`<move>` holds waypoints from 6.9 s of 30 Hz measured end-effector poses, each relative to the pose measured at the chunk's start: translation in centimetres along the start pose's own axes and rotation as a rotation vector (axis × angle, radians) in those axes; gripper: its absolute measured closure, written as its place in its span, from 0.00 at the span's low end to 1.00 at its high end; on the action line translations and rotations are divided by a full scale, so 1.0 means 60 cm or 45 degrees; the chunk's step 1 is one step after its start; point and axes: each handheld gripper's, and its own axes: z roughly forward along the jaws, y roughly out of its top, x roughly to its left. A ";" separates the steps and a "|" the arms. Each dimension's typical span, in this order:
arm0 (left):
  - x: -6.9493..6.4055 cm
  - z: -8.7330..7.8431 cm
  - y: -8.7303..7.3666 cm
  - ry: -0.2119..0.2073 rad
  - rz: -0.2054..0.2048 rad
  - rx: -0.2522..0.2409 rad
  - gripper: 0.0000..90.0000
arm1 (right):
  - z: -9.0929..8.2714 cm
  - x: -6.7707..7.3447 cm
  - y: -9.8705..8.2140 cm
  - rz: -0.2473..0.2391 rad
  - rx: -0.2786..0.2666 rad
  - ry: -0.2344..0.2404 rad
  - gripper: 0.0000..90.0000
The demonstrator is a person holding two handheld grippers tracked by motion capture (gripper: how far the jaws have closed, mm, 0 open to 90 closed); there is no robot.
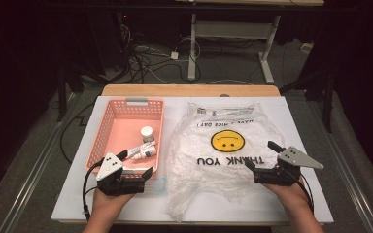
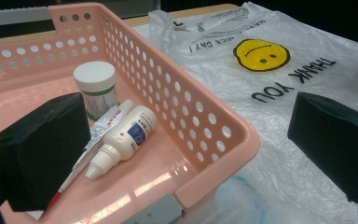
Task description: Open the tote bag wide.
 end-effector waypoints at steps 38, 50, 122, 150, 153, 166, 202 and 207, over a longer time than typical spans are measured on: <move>-0.001 0.009 0.002 -0.004 0.022 0.021 0.00 | -0.069 -0.104 0.001 0.113 0.036 -0.229 0.01; -0.001 0.007 0.003 -0.008 0.017 0.014 0.00 | -0.054 -0.144 -0.048 0.189 0.249 -0.289 0.10; 0.003 0.001 0.014 -0.082 -0.035 0.034 0.00 | -0.185 -0.037 -0.121 0.189 0.458 -0.167 0.87; 0.004 -0.006 0.005 -0.058 -0.001 0.070 0.00 | 0.035 -0.216 -0.026 0.291 0.375 -0.228 0.26; 0.007 -0.008 0.004 -0.080 -0.021 0.062 0.00 | 0.065 -0.232 -0.025 0.300 0.429 -0.226 0.17; 0.005 -0.001 0.000 -0.085 -0.018 0.070 0.00 | 0.121 -0.230 -0.046 0.191 0.587 -0.165 0.38; 0.002 -0.006 0.006 -0.106 -0.018 0.033 0.00 | 0.058 -0.302 -0.039 0.360 0.379 -0.364 1.00; 0.001 -0.005 0.007 -0.107 -0.016 0.034 0.00 | 0.046 -0.314 -0.039 0.397 0.340 -0.418 1.00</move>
